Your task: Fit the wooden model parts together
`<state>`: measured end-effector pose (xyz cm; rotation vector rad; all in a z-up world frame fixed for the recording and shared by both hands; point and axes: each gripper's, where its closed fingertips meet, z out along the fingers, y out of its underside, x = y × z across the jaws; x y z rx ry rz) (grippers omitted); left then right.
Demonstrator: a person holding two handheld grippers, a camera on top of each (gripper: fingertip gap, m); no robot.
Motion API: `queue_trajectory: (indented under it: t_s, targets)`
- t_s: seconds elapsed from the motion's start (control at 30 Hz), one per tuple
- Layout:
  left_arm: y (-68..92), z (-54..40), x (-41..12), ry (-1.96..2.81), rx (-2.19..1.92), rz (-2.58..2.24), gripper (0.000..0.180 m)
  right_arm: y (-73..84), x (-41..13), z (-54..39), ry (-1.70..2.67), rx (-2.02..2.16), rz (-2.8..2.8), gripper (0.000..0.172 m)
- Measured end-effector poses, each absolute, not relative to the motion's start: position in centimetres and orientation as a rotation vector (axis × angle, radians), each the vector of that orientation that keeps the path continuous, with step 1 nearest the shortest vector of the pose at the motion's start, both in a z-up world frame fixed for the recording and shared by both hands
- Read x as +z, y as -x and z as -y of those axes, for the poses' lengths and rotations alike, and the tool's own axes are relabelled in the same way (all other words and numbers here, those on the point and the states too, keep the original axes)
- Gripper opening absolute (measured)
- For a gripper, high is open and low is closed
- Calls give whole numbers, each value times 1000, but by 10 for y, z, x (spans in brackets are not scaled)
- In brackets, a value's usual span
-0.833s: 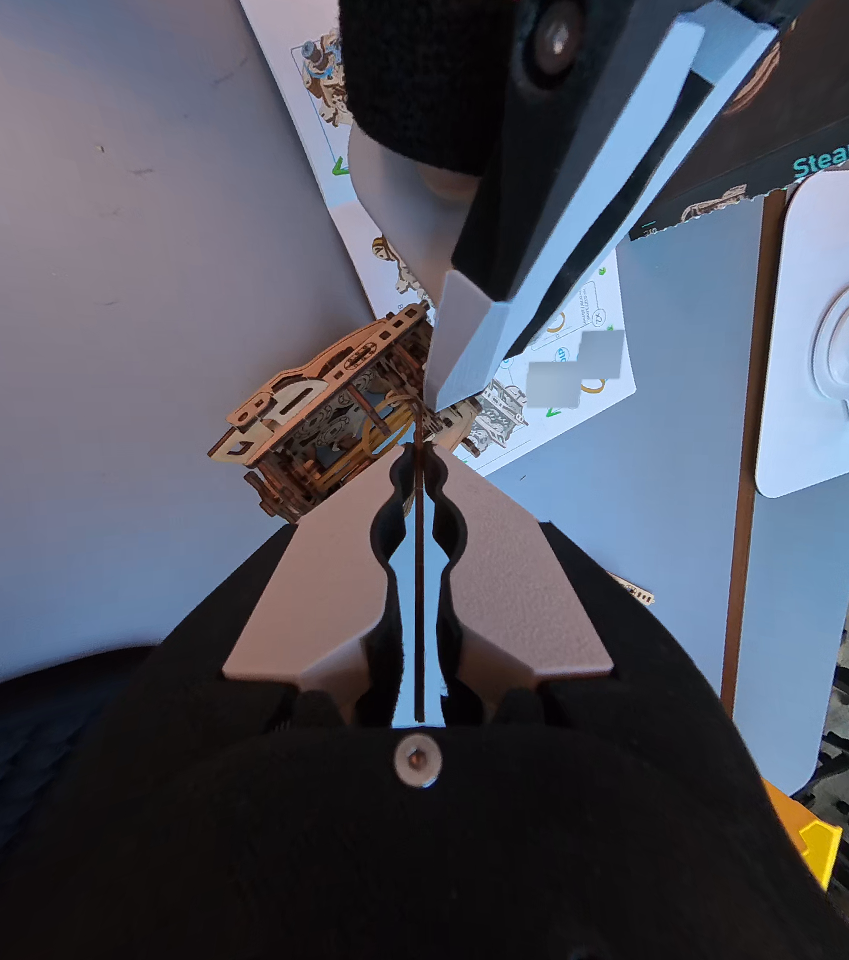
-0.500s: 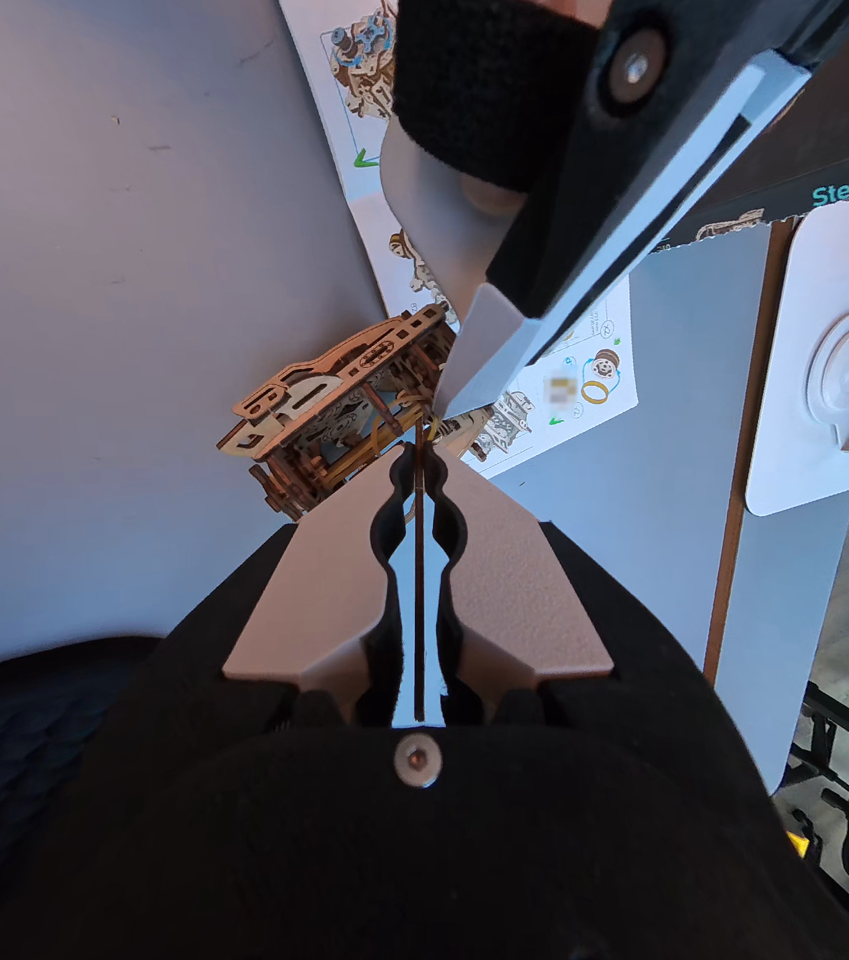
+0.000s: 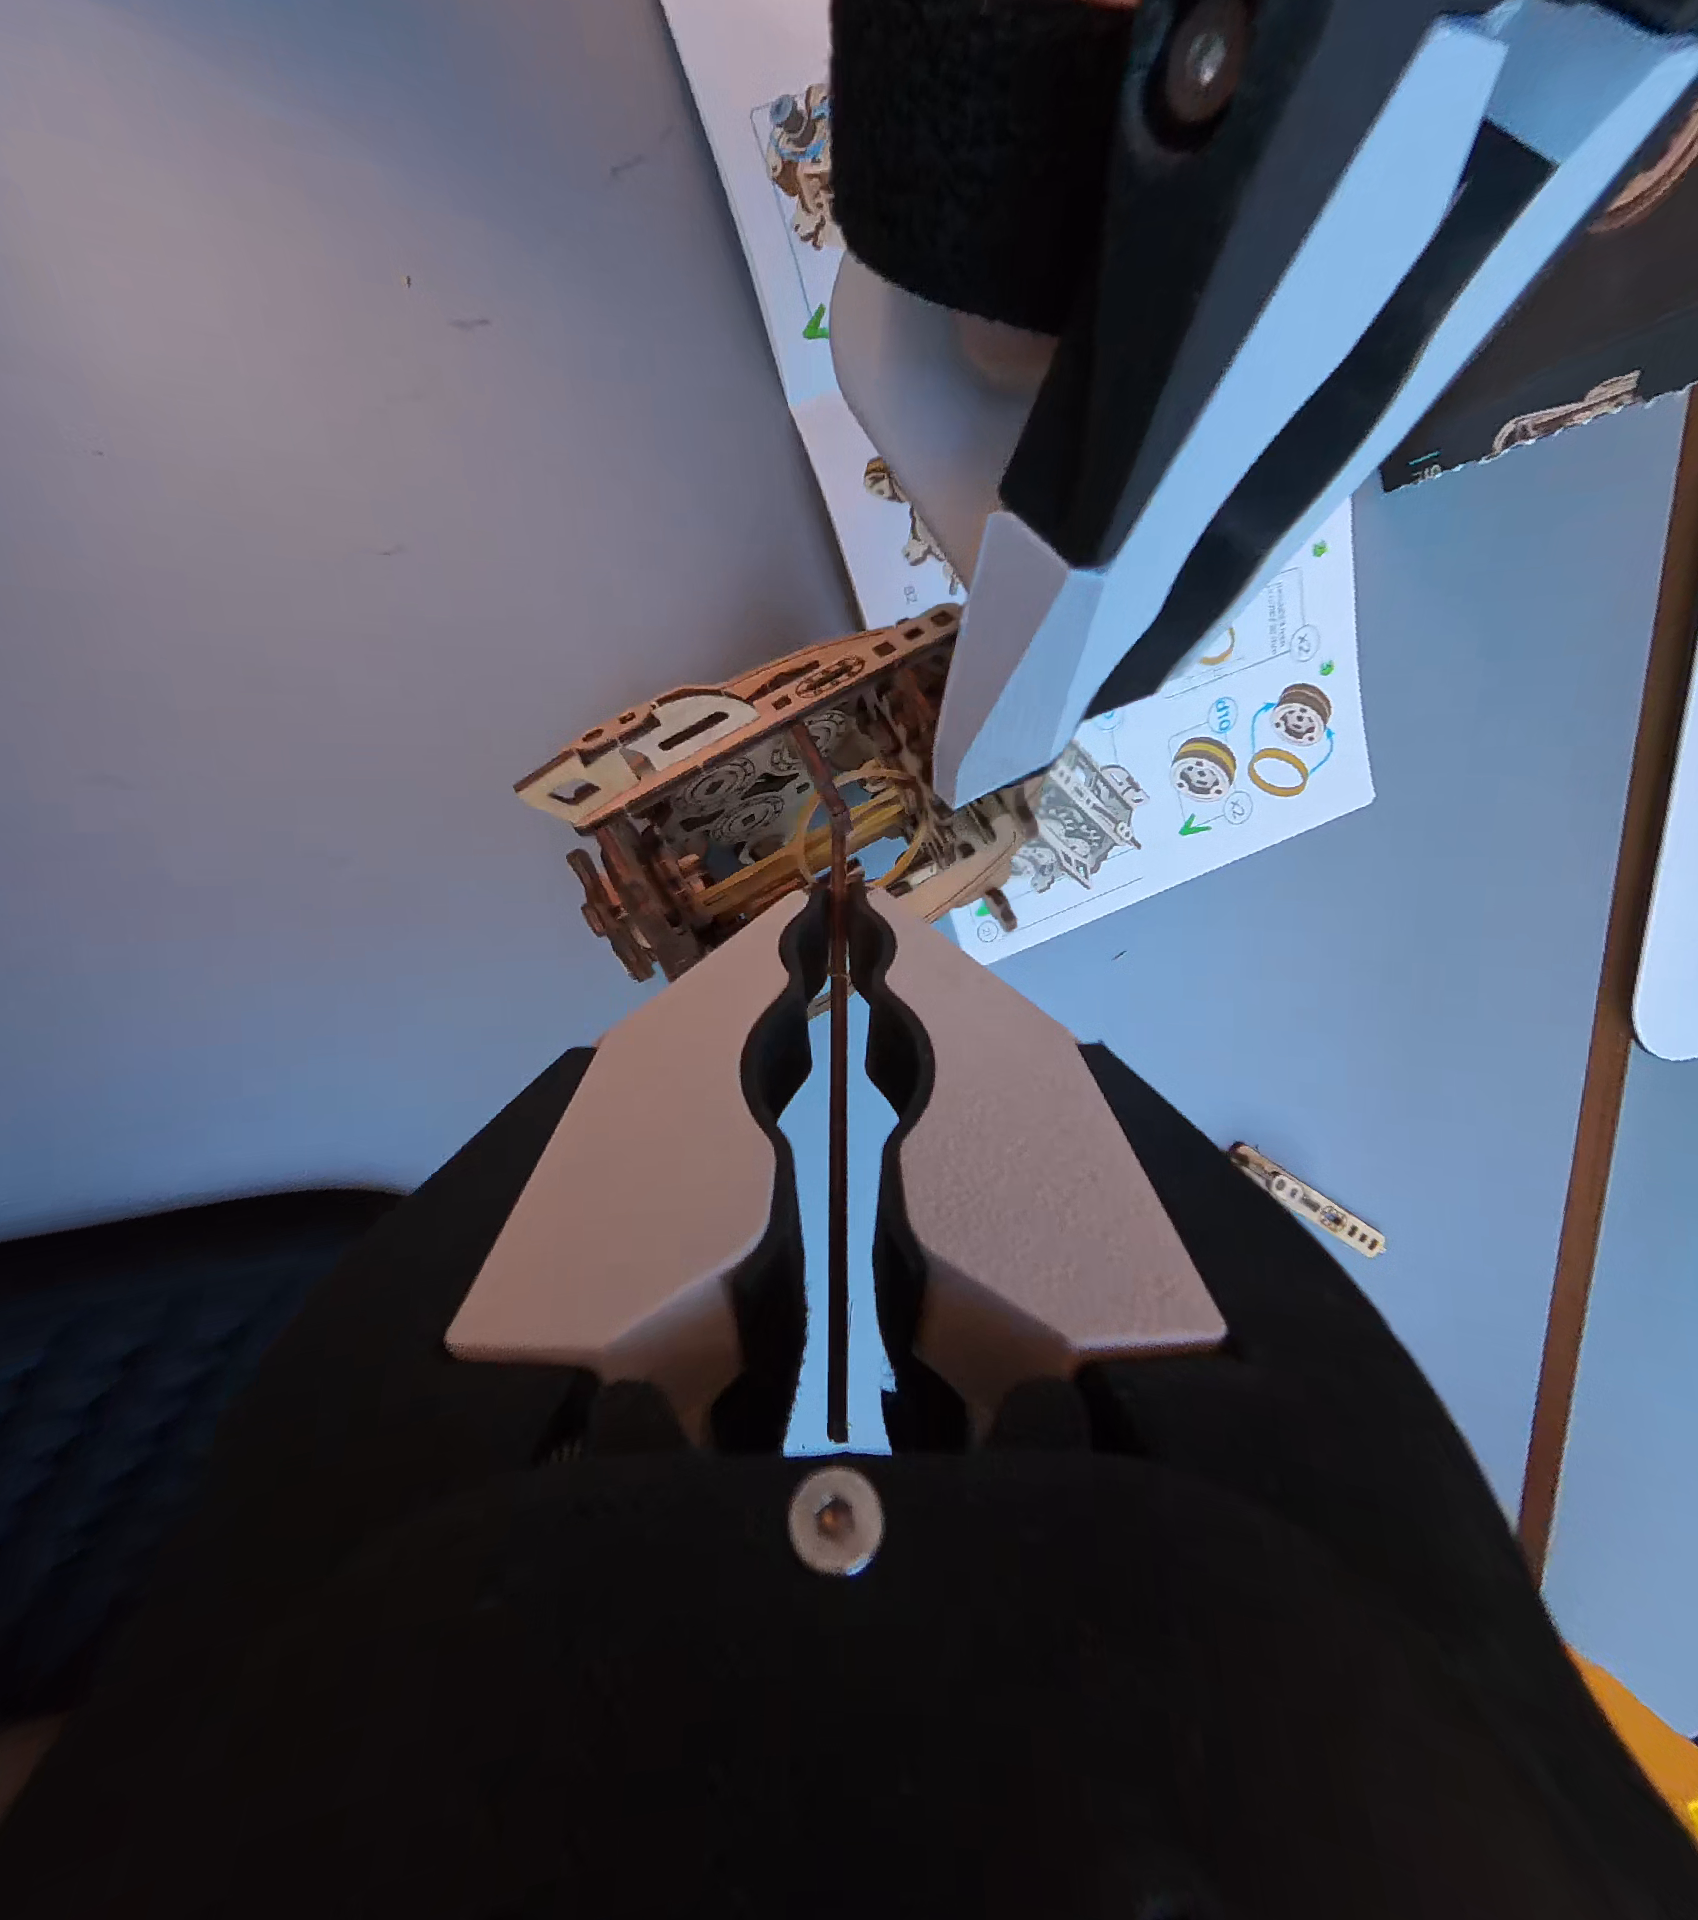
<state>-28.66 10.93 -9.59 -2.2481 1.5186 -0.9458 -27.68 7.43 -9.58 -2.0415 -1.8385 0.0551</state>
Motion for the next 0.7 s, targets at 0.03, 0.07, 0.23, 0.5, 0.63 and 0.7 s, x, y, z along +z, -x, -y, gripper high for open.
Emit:
queue_trajectory:
  t_s: [0.03,0.07,0.23,0.5,0.63,0.7]
  targets:
    - [286,-109,-96,2246,-931,-1526,36,276,-97,-74,2049,54,1843,1]
    - [285,-107,-96,2241,-922,-1533,37,275,-99,-75,2055,46,1844,1]
    - [283,-105,-95,2225,-871,-1551,40,274,-99,-69,2078,103,1853,1]
    - [281,-108,-76,2136,-911,-1527,44,271,-89,-76,2045,102,1813,1]
    - [276,-95,-54,1862,-962,-1666,38,269,-77,-78,2027,206,1763,1]
    - [276,-88,-51,1743,-928,-1739,34,267,-69,-79,2015,256,1737,1]
